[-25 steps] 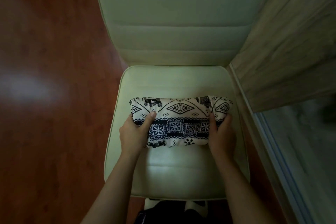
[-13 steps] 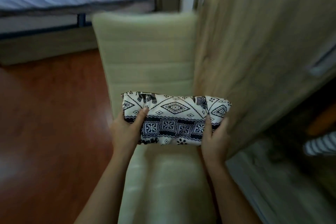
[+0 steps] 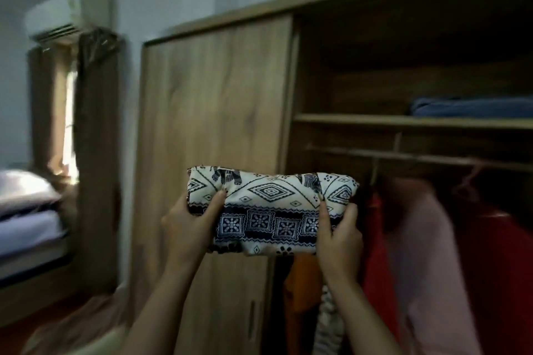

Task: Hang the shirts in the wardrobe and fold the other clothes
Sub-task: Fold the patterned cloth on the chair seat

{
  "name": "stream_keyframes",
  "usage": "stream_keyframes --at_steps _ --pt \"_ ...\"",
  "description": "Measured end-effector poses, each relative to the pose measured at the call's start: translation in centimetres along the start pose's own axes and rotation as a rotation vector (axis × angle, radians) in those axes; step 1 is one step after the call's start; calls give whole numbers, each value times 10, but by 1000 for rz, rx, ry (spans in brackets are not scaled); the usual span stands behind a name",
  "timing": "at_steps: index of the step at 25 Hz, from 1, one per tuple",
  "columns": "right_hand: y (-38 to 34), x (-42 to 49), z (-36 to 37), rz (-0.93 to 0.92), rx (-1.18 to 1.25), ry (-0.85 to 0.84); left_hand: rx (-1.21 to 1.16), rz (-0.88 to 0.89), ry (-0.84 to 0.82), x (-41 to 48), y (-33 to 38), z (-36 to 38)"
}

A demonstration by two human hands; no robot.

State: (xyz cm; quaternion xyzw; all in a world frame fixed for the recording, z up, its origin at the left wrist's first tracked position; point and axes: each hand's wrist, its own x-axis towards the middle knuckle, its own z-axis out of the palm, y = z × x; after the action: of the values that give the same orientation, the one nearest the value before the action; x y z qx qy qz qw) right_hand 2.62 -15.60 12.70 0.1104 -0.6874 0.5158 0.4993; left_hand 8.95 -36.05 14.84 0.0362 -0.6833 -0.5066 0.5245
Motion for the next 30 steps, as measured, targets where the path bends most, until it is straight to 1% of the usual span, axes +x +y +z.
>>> stream_keyframes --at_steps 3,5,7,10,13,15,19,22,24,26,27,28,29,30 --pt "-7 74 -63 -90 -103 122 -209 50 -71 16 63 60" --pt "-12 117 -108 -147 -180 195 -354 51 -107 21 97 104" --pt "-14 153 -148 -183 -265 248 -450 58 -182 22 126 146" --pt "-19 201 -191 -226 -384 291 -527 104 -233 27 167 201" --pt "-20 257 -214 -332 -539 274 -527 122 -347 48 204 255" --pt "-16 300 -219 -369 -749 236 -479 126 -410 73 224 293" --pt "1 376 -211 -245 -1137 150 -367 85 -518 120 257 369" --pt "19 415 -205 -257 -1358 117 -385 24 -577 151 268 426" --pt "32 436 -201 -278 -1465 119 -331 8 -588 167 268 460" --pt "45 448 -198 -226 -1580 61 -246 -5 -658 166 269 481" --pt "52 452 -197 -176 -1633 8 -189 -3 -731 162 266 490" --pt "58 454 -197 -114 -1663 -54 -69 52 -789 156 262 494" --pt "61 455 -199 -41 -1657 -122 112 151 -819 149 257 498" --pt "64 457 -202 33 -1614 -185 287 263 -763 144 251 499"
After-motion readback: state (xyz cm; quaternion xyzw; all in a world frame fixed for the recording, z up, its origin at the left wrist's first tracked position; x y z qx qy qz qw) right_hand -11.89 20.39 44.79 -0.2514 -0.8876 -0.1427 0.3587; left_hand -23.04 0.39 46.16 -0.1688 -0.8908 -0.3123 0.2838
